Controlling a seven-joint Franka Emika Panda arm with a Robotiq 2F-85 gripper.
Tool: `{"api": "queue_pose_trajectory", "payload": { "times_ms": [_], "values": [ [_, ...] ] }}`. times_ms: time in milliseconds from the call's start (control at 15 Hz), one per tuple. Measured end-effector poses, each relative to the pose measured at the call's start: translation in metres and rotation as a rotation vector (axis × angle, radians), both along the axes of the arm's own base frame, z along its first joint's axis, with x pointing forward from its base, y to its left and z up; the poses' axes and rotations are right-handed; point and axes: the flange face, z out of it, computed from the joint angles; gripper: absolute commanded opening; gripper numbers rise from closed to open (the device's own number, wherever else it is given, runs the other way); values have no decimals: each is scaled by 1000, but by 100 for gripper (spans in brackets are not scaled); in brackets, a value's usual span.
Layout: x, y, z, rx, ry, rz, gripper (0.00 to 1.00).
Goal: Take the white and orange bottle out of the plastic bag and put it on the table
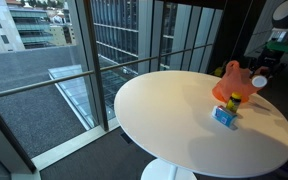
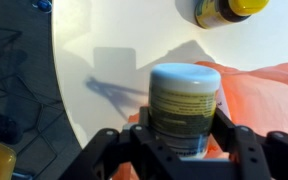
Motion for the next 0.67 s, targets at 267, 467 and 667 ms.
{"api": "queue_pose_trajectory", "payload": {
  "times_ms": [267, 467, 667],
  "values": [
    [-2, 1, 1, 3, 0, 2, 62],
    [-3, 1, 0, 4, 2, 2, 37],
    [-2, 6, -4, 1, 8, 14, 37]
  ]
}}
